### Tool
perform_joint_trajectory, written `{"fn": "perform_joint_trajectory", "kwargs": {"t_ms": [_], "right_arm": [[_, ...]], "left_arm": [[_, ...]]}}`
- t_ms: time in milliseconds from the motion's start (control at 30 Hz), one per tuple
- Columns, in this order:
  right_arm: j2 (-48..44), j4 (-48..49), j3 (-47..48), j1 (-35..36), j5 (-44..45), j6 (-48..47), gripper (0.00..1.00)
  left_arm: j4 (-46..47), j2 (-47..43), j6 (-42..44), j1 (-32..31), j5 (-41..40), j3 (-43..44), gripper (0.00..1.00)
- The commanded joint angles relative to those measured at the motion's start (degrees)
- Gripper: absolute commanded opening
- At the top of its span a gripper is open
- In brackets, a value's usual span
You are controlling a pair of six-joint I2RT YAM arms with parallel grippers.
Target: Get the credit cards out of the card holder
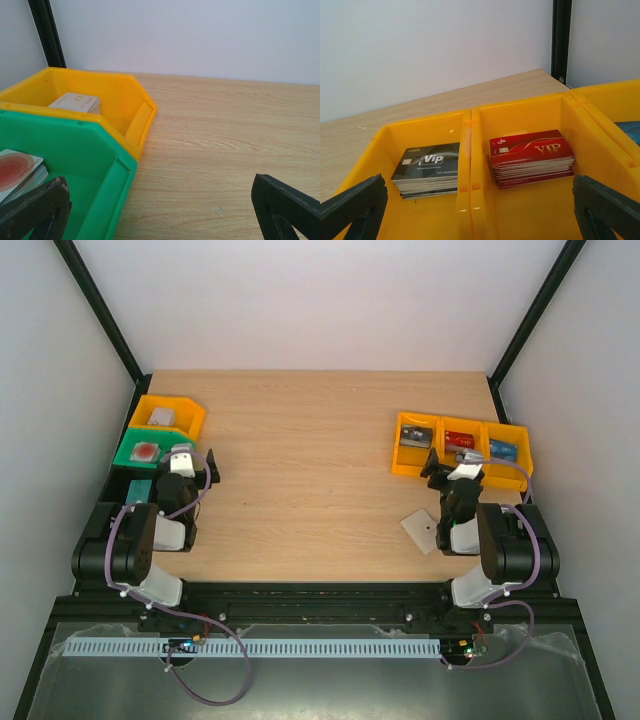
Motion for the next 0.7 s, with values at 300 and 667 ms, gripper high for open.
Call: {"fn": "perform_joint_trajectory", "kwargs": {"t_ms": [300, 667], "right_arm": [[-29.61, -41.02, 12.56, -0.26, 3.18, 3.49, 0.99], [-26.7, -98.5, 37.67, -0.26, -6.9, 10.62, 0.97]], "left_arm": [[1.07, 0.02, 0.14, -0.29, -0.22, 0.94, 0.99], [-46.94, -12.77, 9.34, 0.6, 20.85, 23.49, 0.99]]}}
